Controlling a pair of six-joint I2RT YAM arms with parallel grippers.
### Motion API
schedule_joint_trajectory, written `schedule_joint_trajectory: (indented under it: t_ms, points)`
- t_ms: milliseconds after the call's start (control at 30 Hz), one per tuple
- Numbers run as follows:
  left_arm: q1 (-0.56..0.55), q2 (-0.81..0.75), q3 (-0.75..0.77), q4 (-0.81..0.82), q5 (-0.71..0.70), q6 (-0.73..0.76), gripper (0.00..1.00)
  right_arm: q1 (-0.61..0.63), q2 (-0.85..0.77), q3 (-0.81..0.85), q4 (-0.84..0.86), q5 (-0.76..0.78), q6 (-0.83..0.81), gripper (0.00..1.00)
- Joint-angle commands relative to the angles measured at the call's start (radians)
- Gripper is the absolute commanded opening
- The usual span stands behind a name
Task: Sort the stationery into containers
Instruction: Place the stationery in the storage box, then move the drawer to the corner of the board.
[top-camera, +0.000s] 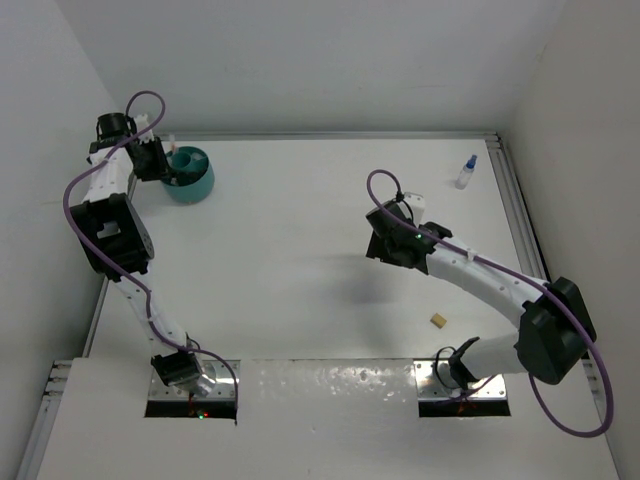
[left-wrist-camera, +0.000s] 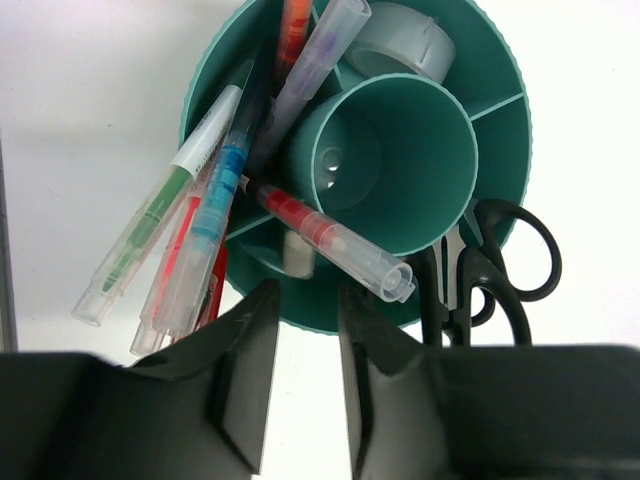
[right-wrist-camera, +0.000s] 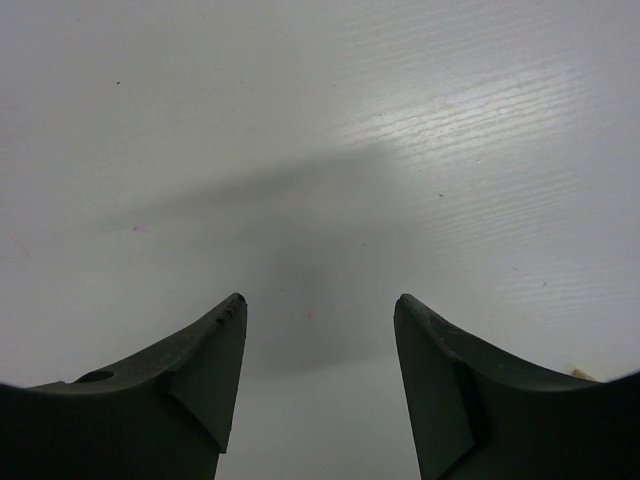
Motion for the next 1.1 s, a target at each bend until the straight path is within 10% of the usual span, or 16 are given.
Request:
schedule_joint_trajectory:
  t_ms: [0, 500, 733, 1067]
  points:
    - [-0.014, 0.014, 0.031, 0.016, -0.001, -0.015, 0.29, 0.013, 0.002, 0.038, -0.003, 0.029, -0.004, 0.6]
    - [-0.001, -0.082, 0.163, 0.007, 0.046, -0.067, 0.34, -0.125, -0.054, 0.051, -0.255, 0.066, 0.049, 0.56]
    - [0.025, -0.217, 0.05, 0.042, 0.115, -0.104, 0.35, -0.505, -0.354, -0.348, -0.211, -0.203, 0.276, 0.71]
    - [0.028, -0.319, -0.072, 0.111, 0.213, -0.17, 0.36, -0.585, -0.619, -0.552, -0.253, -0.174, 0.591, 0.72]
